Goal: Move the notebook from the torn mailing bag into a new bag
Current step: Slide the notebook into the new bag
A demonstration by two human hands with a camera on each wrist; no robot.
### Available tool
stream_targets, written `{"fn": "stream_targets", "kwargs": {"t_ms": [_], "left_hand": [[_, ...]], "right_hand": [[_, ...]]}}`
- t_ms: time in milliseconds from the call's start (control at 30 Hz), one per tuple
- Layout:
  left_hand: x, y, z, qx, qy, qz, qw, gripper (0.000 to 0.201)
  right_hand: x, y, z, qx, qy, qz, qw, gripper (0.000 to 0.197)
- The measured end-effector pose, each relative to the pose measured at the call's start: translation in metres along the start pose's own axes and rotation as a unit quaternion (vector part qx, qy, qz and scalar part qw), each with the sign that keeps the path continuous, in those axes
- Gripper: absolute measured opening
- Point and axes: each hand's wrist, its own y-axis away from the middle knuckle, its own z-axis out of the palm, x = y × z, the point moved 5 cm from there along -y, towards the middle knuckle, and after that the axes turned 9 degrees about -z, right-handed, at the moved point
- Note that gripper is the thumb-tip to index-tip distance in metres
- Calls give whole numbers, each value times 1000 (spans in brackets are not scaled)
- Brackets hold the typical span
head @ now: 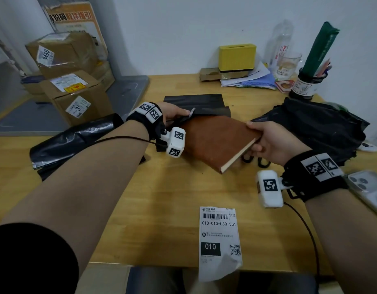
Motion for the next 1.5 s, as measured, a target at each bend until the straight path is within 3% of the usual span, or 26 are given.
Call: {"fn": "stream_targets", "kwargs": {"t_ms": [100,200,333,633,800,1000,1167,1233,1367,1500], "left_hand": [[3,7,-7,83,32,39,995,50],[8,12,-14,171,-36,77,982,76],[12,14,-16,219,-66,113,967,64],[15,29,-23,227,-96,122,962,67],[21,37,-5,185,-104,130,969,62],[16,42,6,168,-98,129,972,66],[8,36,3,167,-82,137,973,61],[2,34,1,160,-61,136,976,48],[-6,30,-6,170,-32,135,976,32],[-19,29,-15,174,-7,84,981,38]], "right_hand": [[2,-2,4,20,-36,-11,999,20],[6,-4,8,37,-34,-14,999,20],[10,-5,12,45,-20,-17,999,19],[-6,5,12,45,39,-71,996,24],[-4,4,27,13,-41,-41,998,19],[2,-14,50,17,-89,-11,996,20],[12,-22,58,-21,-109,20,994,13],[20,-21,56,-46,-64,49,996,19],[26,-17,45,-80,129,101,983,27],[10,-26,32,-42,257,93,961,30]]}}
